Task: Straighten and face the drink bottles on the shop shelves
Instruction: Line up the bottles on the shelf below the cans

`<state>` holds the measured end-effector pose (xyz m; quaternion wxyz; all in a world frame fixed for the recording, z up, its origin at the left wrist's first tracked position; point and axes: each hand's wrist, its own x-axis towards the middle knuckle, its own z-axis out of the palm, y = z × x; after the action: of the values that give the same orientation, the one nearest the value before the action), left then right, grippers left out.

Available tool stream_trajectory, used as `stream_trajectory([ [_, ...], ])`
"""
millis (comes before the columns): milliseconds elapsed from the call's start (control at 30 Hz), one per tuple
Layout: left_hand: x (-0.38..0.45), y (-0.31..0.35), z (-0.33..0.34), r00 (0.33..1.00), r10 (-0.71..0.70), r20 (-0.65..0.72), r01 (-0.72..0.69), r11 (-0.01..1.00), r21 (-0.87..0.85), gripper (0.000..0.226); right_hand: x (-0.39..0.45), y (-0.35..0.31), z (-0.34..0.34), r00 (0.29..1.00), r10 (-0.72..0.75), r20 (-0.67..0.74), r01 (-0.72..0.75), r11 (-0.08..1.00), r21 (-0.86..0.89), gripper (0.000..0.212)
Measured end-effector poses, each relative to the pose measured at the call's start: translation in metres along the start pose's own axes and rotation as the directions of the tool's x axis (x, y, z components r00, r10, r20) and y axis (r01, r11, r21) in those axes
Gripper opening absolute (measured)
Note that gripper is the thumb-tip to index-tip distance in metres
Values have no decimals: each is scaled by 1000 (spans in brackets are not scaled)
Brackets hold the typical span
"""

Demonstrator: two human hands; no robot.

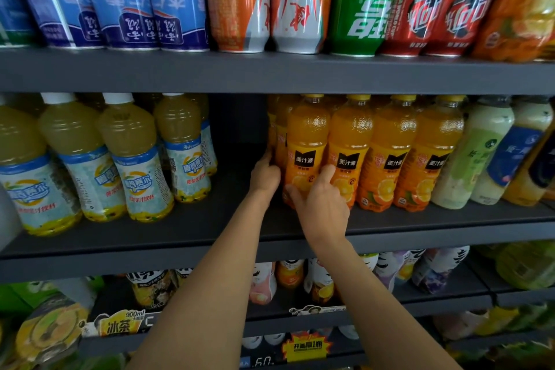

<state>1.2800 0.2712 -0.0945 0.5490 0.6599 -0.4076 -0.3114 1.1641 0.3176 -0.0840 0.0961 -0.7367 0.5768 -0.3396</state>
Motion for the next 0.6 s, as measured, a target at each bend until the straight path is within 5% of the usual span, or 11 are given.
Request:
stream_trajectory([
  [300, -28, 3, -3, 995, 69, -71, -73, 996, -52, 44, 2, -4, -7, 998, 1, 67, -6, 998, 65, 54],
  [600, -71, 5, 4, 990, 142, 7, -142, 989, -35, 41, 0, 4, -17, 993, -35, 110, 15, 985, 172, 46],
])
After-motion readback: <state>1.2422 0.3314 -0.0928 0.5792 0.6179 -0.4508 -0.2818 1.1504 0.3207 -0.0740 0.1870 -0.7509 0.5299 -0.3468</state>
